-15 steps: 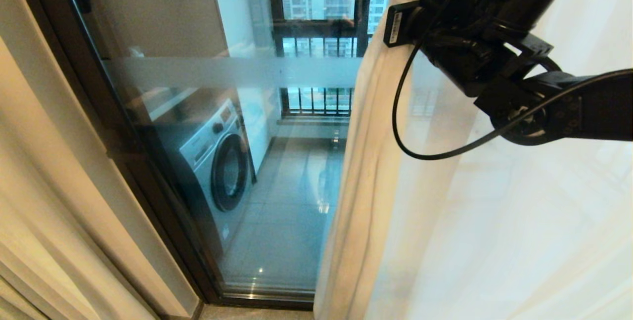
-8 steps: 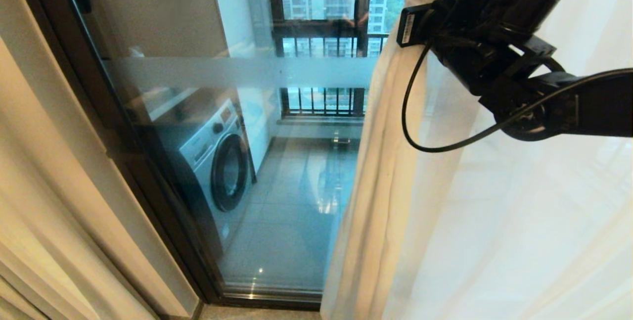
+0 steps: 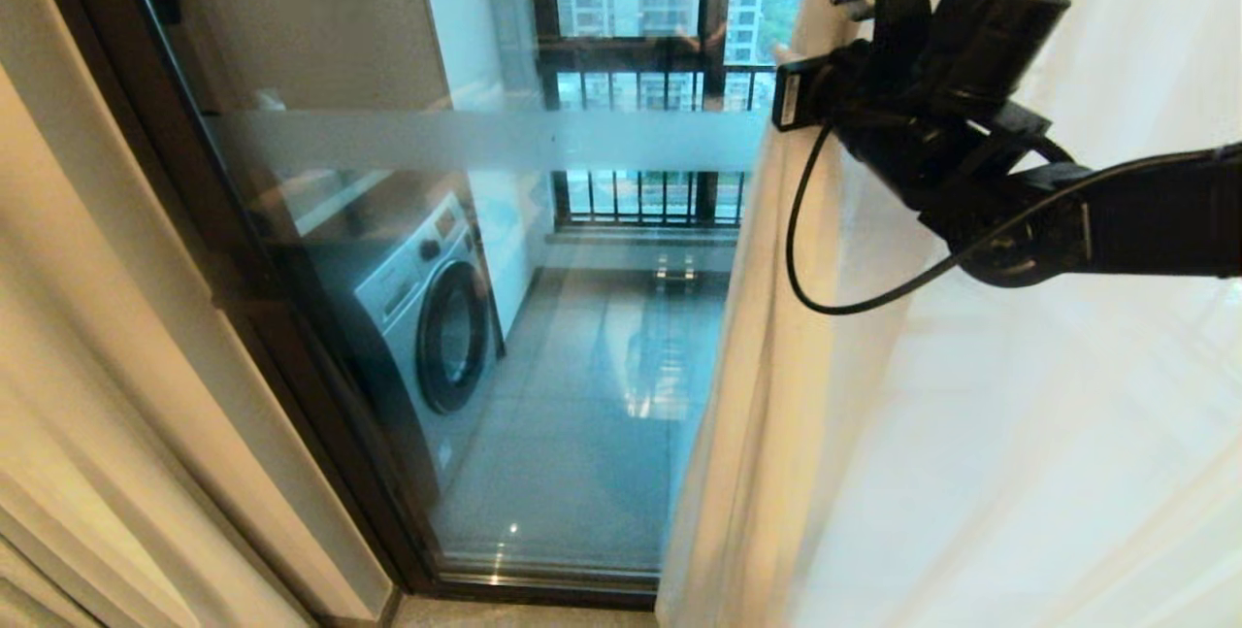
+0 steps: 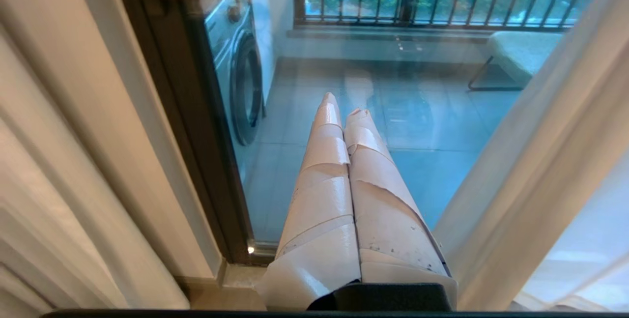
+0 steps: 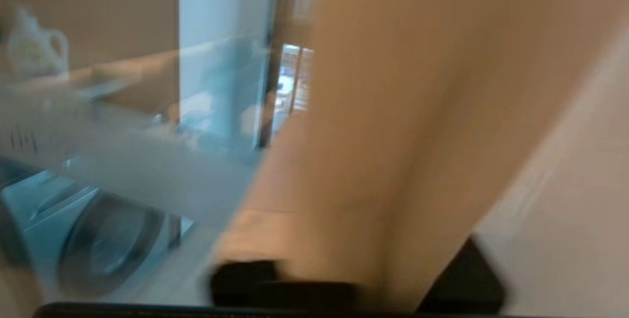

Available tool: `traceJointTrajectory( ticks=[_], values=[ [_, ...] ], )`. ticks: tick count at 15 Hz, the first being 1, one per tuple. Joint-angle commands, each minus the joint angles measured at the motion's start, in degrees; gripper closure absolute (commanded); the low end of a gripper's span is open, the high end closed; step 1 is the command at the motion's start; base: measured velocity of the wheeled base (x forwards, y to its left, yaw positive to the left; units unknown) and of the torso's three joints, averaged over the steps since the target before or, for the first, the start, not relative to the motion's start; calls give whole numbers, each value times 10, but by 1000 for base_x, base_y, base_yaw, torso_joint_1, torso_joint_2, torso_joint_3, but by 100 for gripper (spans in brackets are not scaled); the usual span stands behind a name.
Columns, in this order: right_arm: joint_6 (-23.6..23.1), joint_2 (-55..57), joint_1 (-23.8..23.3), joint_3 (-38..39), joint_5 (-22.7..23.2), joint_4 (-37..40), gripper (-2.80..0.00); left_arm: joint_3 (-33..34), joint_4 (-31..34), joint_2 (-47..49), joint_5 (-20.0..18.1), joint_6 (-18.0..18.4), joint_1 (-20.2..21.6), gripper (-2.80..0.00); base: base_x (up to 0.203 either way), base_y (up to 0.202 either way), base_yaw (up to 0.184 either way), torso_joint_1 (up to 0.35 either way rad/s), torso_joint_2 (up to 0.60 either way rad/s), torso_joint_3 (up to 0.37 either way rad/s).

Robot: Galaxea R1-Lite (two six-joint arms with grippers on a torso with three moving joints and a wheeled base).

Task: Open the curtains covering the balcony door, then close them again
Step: Close the inner curtains on both sides

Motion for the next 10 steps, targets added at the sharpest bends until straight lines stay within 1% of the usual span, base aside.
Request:
traceJointTrajectory(
  ticks=[1, 5, 10],
  values=[
    [-1, -11, -1, 0, -1, -11, -280, 0, 0, 0, 0, 0, 0, 0, 0, 0, 0, 0, 0, 0],
    [-1, -46, -4, 24, 0, -9, -280, 0, 0, 0, 0, 0, 0, 0, 0, 0, 0, 0, 0, 0],
    [-1, -142, -9, 139, 0, -4, -280, 0, 0, 0, 0, 0, 0, 0, 0, 0, 0, 0, 0, 0]
  ],
)
